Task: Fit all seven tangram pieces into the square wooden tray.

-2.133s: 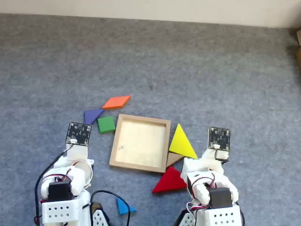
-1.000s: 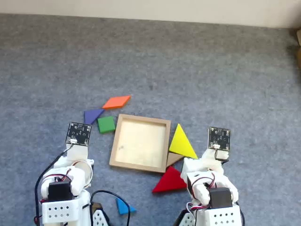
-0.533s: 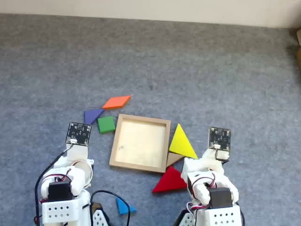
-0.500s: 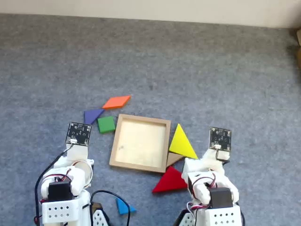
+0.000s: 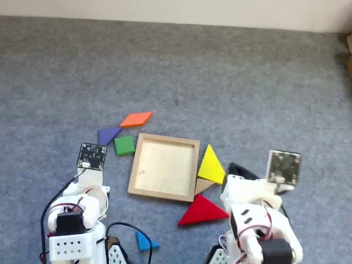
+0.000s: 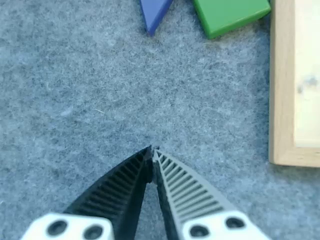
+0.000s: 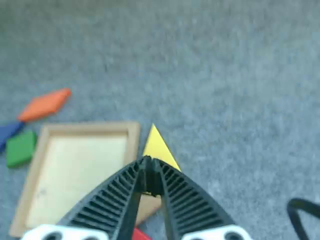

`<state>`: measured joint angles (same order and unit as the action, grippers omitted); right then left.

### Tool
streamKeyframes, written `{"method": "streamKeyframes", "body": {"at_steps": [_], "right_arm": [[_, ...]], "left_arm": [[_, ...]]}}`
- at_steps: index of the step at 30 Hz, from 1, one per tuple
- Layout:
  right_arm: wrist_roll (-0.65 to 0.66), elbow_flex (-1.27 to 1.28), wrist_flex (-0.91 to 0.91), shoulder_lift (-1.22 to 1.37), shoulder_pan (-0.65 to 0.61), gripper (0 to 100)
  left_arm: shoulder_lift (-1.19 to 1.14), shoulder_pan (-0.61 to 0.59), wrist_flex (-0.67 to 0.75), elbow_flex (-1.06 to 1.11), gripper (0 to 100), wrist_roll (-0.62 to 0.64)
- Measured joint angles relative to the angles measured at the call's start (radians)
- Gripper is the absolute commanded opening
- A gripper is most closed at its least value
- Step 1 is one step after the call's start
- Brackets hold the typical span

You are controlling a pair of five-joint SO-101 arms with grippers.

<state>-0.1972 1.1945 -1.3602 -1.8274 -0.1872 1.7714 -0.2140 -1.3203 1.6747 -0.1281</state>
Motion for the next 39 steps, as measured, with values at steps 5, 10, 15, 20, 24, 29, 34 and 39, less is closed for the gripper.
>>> {"method": "streamKeyframes", "body": {"at_steps": [5, 10, 15, 20, 24, 29, 34, 39], "right_arm": [[0.000, -0.164, -0.003, 0.172, 0.005, 0.5], [0.000, -0.307, -0.006, 0.476, 0.000, 0.5], [0.003, -0.370, -0.005, 0.695, 0.000, 5.3], [0.164, -0.374, 0.055, 0.792, -0.057, 23.4], [0.183, -0.381, 0.066, 0.890, -0.091, 30.8], [0.192, -0.381, 0.071, 1.059, -0.169, 30.9], [0.261, -0.381, 0.150, 1.247, -0.218, 30.9], [0.301, -0.381, 0.232, 1.382, -0.222, 30.9]], "left_arm": [[0.000, 0.000, 0.000, 0.000, 1, 0.000], [0.000, 0.000, 0.000, 0.000, 1, 0.000], [0.000, 0.000, 0.000, 0.000, 1, 0.000], [0.000, 0.000, 0.000, 0.000, 1, 0.000], [0.000, 0.000, 0.000, 0.000, 1, 0.000], [0.000, 0.000, 0.000, 0.000, 1, 0.000], [0.000, 0.000, 0.000, 0.000, 1, 0.000], [0.000, 0.000, 0.000, 0.000, 1, 0.000]]}}
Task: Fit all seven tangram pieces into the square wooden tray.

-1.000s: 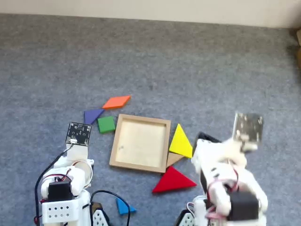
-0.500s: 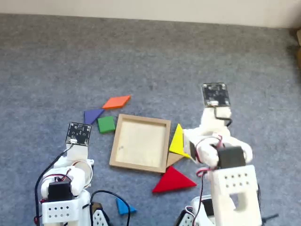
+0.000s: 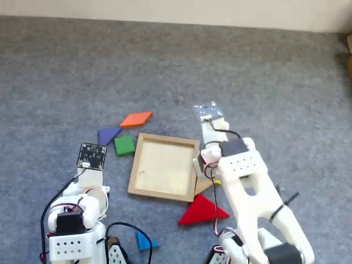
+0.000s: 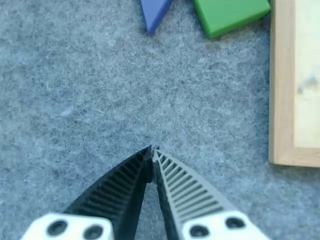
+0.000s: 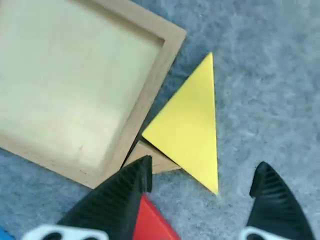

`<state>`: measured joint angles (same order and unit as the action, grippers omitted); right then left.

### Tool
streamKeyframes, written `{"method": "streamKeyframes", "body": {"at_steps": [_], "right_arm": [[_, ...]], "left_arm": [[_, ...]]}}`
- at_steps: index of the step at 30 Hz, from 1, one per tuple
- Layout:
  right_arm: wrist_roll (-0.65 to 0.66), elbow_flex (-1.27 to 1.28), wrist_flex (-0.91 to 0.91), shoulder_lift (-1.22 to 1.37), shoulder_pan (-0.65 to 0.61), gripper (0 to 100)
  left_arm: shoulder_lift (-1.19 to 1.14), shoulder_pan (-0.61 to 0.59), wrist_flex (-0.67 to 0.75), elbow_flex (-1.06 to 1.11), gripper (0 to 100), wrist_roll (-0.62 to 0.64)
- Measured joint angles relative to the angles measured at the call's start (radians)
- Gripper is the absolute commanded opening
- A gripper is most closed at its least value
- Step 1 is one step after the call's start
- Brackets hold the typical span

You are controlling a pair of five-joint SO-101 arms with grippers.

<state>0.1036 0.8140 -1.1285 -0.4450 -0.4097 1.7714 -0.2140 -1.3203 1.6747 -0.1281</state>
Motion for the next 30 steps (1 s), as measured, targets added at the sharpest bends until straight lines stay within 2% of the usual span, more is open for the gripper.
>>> {"method": "streamKeyframes", "body": {"at_steps": [13, 18, 25, 30], "right_arm": [[0.003, 0.000, 0.106, 0.167, -0.077, 30.9], [0.005, -0.002, 0.173, 0.244, -0.071, 30.9], [0.006, -0.034, 0.198, 0.316, 0.006, 30.9], [0.006, -0.034, 0.204, 0.338, 0.017, 30.8]], "left_arm": [[0.000, 0.000, 0.000, 0.000, 1, 0.000], [0.000, 0.000, 0.000, 0.000, 1, 0.000], [0.000, 0.000, 0.000, 0.000, 1, 0.000], [0.000, 0.000, 0.000, 0.000, 1, 0.000]]}}
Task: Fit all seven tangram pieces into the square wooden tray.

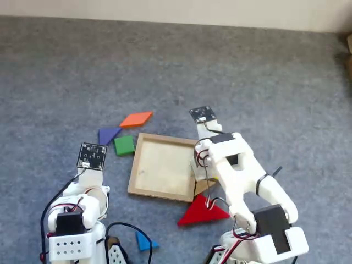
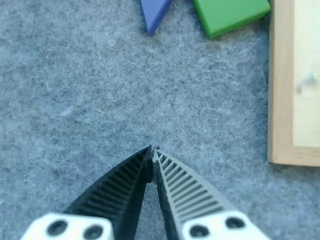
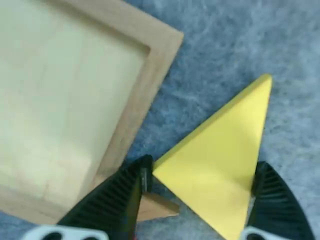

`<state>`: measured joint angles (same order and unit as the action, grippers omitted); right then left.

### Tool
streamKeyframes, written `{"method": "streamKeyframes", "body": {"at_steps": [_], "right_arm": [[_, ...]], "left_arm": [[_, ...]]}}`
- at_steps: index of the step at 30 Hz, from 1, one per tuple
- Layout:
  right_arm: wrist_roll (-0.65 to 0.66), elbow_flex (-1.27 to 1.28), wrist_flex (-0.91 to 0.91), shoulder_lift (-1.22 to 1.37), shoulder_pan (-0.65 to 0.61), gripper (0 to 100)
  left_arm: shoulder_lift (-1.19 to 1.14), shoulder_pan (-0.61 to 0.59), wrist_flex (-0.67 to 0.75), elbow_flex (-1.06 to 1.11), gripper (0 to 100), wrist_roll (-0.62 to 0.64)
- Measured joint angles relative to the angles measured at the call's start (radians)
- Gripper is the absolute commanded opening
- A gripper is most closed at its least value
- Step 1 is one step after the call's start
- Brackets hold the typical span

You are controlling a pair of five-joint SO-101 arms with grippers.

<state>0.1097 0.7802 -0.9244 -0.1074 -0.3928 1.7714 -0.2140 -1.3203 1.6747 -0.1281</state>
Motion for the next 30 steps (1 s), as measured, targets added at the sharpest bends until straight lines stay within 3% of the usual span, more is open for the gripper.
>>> {"method": "streamKeyframes", "body": {"at_steps": [12, 17, 30], "right_arm": [[0.000, 0.000, 0.000, 0.000, 0.002, 30.3], [0.002, 0.000, 0.000, 0.000, 0.005, 22.3], [0.057, 0.000, 0.000, 0.000, 0.069, 21.7]], "left_arm": [[0.000, 0.000, 0.000, 0.000, 1, 0.000], [0.000, 0.000, 0.000, 0.000, 1, 0.000], [0.000, 0.000, 0.000, 0.000, 1, 0.000]]}}
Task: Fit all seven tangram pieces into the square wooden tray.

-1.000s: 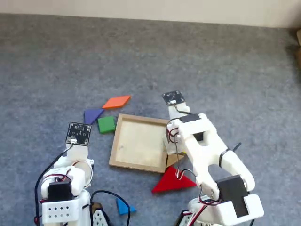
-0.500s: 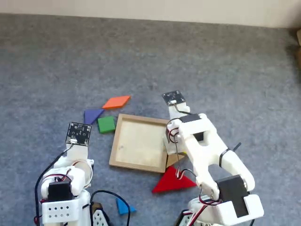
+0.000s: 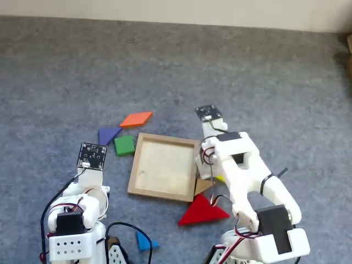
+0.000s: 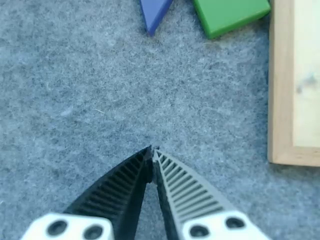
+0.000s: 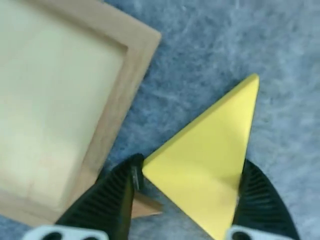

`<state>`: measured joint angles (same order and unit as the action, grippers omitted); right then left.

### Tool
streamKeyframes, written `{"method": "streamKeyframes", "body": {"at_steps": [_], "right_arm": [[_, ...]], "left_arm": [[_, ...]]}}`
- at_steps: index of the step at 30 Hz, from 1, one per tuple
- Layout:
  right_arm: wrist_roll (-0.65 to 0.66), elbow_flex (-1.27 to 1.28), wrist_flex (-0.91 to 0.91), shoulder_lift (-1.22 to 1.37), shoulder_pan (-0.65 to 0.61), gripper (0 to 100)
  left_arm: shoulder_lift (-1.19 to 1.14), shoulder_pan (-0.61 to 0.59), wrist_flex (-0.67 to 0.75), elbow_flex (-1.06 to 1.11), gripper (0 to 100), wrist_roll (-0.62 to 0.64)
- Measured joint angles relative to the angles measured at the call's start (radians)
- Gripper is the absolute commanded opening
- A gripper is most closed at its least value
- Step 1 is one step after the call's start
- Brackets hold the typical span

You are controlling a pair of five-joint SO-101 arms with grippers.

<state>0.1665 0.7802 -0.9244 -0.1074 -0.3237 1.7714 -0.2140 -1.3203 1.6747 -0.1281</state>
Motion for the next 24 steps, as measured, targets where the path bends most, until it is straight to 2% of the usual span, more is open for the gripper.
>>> {"method": "streamKeyframes", "body": {"at_steps": [5, 15, 18, 24], "right_arm": [[0.000, -0.026, -0.075, -0.018, 0.008, 21.7], [-0.003, -0.026, -0.121, -0.316, 0.017, 21.7], [-0.081, -0.026, -0.121, -0.364, -0.009, 21.7], [-0.313, -0.037, -0.114, -0.379, -0.153, 21.7]], "left_arm": [[0.000, 0.000, 0.000, 0.000, 1, 0.000], [0.000, 0.000, 0.000, 0.000, 1, 0.000], [0.000, 0.000, 0.000, 0.000, 1, 0.000], [0.000, 0.000, 0.000, 0.000, 1, 0.000]]}}
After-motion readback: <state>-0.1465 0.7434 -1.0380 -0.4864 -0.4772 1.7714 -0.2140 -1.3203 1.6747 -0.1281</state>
